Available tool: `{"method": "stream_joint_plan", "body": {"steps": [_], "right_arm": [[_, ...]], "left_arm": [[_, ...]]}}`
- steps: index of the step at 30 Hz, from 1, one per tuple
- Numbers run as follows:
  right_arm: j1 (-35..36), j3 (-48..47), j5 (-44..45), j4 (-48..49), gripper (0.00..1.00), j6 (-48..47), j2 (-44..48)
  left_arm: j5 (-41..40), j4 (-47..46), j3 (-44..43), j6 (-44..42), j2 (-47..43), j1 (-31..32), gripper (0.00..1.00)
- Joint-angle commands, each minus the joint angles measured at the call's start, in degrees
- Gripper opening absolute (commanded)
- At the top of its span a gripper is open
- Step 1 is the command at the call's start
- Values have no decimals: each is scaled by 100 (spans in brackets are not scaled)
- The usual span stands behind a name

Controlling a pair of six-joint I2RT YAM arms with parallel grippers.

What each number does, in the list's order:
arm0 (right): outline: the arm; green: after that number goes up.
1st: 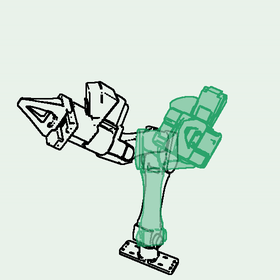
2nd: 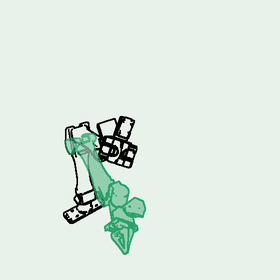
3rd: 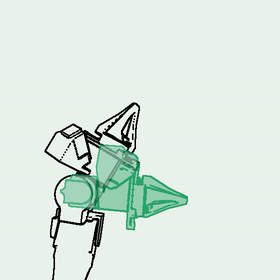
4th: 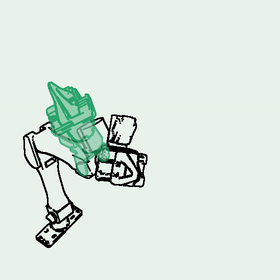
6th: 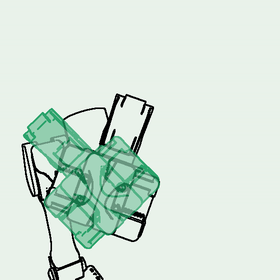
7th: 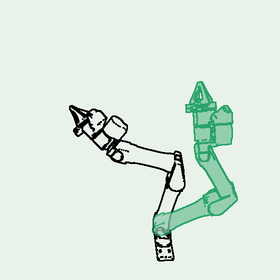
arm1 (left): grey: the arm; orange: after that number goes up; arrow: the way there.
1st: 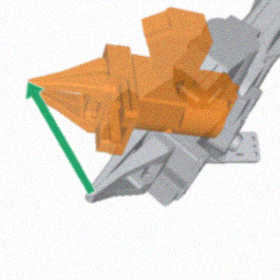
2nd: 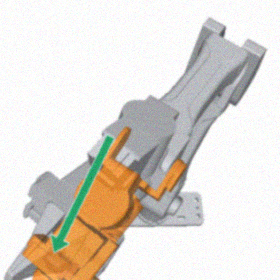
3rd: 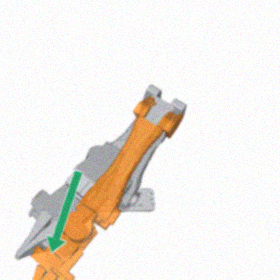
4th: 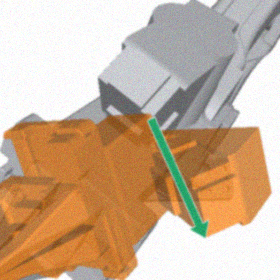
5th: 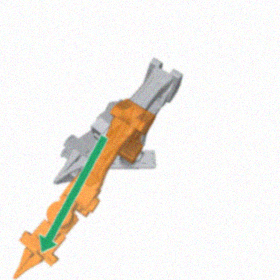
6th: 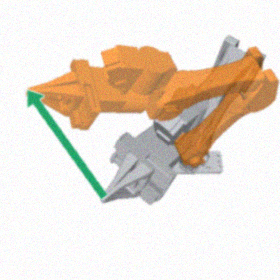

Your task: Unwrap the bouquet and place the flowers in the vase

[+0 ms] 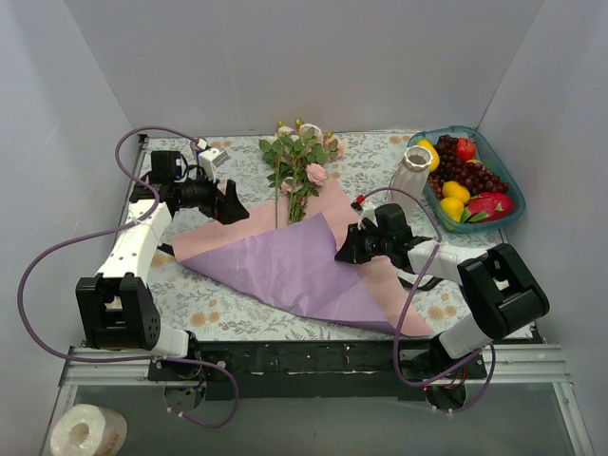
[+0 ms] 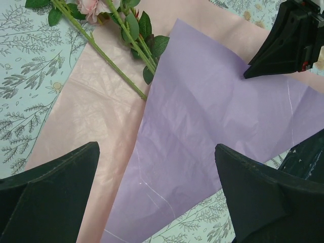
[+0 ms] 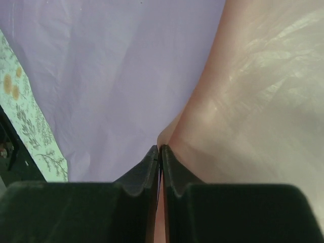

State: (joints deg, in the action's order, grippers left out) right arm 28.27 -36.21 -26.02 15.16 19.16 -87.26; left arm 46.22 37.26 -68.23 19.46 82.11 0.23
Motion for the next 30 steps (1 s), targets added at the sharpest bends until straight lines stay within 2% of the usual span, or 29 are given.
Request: {"method": "stream_joint_plan", "body": {"steps": [1, 10, 17, 22, 25, 30], "right_arm": [[-23, -159, -114, 41, 11, 18, 244], [-15, -642, -122, -522, 6, -228, 1692], [64, -1002, -1025, -1181, 6, -615, 2617], [573, -1169, -1221, -2024, 7, -922, 3144], [899, -1126, -1300, -2341, 16, -923, 3486], [1233, -889, -1546, -2737, 43, -712, 4041]], "left_arm": [[19, -104, 11, -22, -371, -14, 98], [-121, -262, -68, 206, -380, -14, 98], [-596, -552, -147, 585, -397, -14, 98], [-649, -562, -243, 743, -371, -14, 98], [-535, -553, -252, 787, -388, -14, 98], [-420, -447, -340, 893, -362, -14, 98]]}}
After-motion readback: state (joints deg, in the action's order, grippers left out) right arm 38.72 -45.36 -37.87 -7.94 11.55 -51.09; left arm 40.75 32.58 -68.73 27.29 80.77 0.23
